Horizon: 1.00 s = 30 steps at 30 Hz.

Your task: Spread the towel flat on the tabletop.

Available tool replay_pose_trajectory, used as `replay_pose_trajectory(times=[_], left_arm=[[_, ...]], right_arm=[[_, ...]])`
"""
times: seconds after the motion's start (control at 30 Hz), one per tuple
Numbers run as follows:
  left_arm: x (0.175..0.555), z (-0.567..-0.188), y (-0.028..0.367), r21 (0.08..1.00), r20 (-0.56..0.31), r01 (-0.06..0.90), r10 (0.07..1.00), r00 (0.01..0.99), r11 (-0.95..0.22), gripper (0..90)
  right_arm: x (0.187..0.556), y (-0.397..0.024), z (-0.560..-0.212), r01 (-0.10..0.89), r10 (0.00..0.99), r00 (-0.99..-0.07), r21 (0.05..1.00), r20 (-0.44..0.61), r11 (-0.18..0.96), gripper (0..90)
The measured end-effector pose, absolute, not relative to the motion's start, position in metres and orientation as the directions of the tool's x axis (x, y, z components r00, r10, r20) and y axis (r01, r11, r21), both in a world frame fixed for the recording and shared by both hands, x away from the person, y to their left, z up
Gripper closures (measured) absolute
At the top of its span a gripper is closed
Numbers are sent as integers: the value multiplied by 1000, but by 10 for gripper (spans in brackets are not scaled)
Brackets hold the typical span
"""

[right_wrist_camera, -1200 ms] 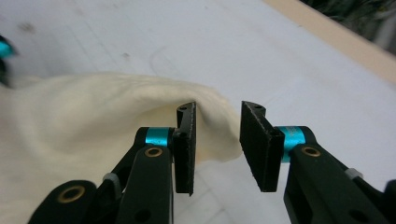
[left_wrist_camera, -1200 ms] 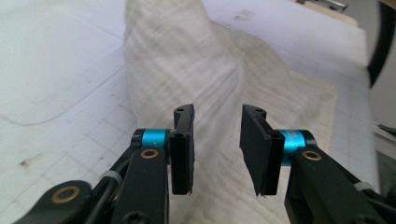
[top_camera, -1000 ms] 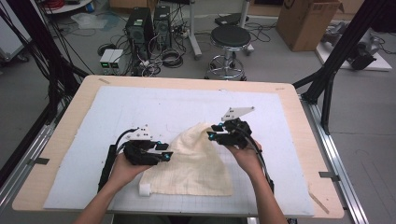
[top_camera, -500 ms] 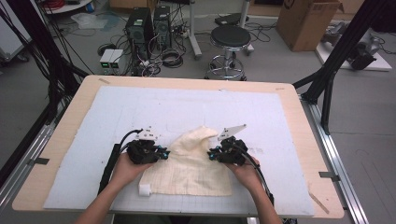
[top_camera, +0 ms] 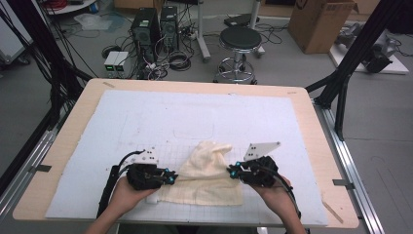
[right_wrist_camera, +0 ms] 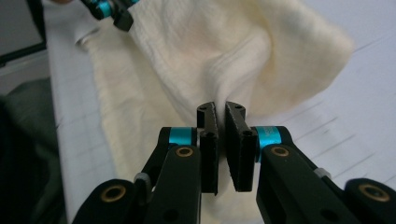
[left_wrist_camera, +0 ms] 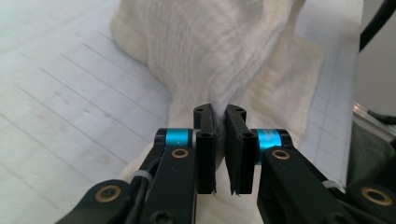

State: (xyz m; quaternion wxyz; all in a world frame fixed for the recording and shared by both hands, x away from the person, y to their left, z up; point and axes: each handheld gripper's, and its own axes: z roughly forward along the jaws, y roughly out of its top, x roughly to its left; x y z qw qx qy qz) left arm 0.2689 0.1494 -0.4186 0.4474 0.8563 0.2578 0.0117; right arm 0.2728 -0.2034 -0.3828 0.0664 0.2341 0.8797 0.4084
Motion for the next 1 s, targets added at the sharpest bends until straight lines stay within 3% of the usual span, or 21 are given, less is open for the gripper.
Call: replay_pose_trajectory(times=[0.13,0.27,0.43,0.6,0.67,0.87,1.0], left_arm=[[262,-421,145,754,-228,414,387,894,-511,750],[265,-412,149,785,-252,419,382,889,-457,650],[279,-405,147,814,-219,411,439,871,-409,646],[296,-406,138,821,-202,414,478,855,-393,649],[301,-407,137,823,-205,418,485,850,-384,651],[313,-413,139,820,-190,433,536,822,-373,692],[324,-417,132,807,-186,452,563,806,-381,691]], right_arm=[[257,-209,-390,376,447,-888,734,110,566,718],[251,-215,-373,352,441,-890,784,113,511,637],[265,-203,-352,335,458,-884,809,93,483,545],[292,-174,-365,337,453,-888,780,77,528,506],[300,-166,-374,343,444,-893,752,75,563,552],[303,-159,-400,368,426,-900,686,93,628,808],[296,-164,-408,370,422,-902,675,96,638,865]])
